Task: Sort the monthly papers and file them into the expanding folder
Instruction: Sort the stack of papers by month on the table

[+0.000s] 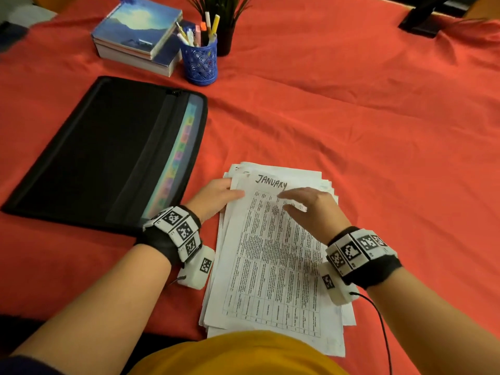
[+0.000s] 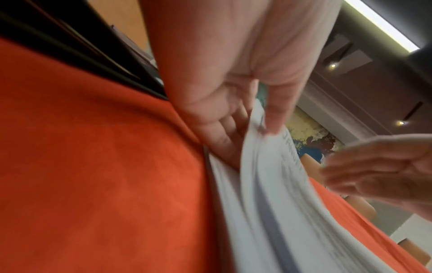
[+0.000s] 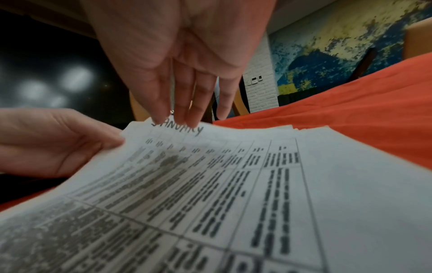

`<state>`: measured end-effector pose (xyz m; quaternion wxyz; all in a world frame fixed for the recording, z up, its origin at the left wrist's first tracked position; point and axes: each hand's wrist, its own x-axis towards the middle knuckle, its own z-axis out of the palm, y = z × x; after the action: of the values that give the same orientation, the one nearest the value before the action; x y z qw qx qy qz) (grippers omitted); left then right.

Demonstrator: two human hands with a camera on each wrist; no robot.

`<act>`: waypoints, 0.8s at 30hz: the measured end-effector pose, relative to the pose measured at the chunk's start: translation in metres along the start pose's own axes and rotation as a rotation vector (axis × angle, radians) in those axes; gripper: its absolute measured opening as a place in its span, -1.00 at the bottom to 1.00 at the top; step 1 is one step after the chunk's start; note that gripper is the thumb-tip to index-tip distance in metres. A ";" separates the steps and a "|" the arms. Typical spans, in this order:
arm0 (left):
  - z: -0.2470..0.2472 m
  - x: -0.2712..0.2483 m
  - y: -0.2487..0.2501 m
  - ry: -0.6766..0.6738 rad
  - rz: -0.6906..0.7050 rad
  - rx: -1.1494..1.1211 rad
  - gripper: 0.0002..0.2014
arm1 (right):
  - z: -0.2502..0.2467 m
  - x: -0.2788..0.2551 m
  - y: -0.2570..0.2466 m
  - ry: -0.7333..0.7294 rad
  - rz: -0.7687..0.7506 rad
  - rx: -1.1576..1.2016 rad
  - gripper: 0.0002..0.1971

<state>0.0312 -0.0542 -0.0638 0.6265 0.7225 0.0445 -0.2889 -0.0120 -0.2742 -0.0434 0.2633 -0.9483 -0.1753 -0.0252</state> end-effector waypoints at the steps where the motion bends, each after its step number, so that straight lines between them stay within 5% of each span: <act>1: 0.000 -0.001 -0.002 0.046 0.042 0.038 -0.78 | 0.001 0.000 0.000 -0.031 0.020 -0.002 -0.67; 5: 0.005 -0.006 0.000 0.094 0.122 -0.018 -0.76 | 0.004 0.011 -0.004 -0.013 0.110 0.063 -0.45; 14: 0.009 -0.010 -0.002 0.064 0.084 -0.064 -0.73 | 0.004 0.016 -0.004 0.003 0.225 0.152 -0.57; 17: 0.008 -0.014 -0.004 0.026 0.099 -0.012 -0.75 | 0.004 0.010 0.000 0.063 0.144 0.142 -0.79; 22: 0.011 -0.026 -0.001 -0.194 0.092 0.077 -0.79 | 0.000 0.008 0.005 -0.079 0.046 0.058 -0.49; 24: 0.010 -0.029 0.004 -0.237 0.086 0.097 -0.70 | 0.000 0.006 0.005 -0.125 -0.009 0.017 -0.70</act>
<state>0.0050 -0.0558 -0.0468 0.6036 0.7140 -0.0746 -0.3469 -0.0047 -0.2763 -0.0453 0.2596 -0.9450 -0.1958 0.0342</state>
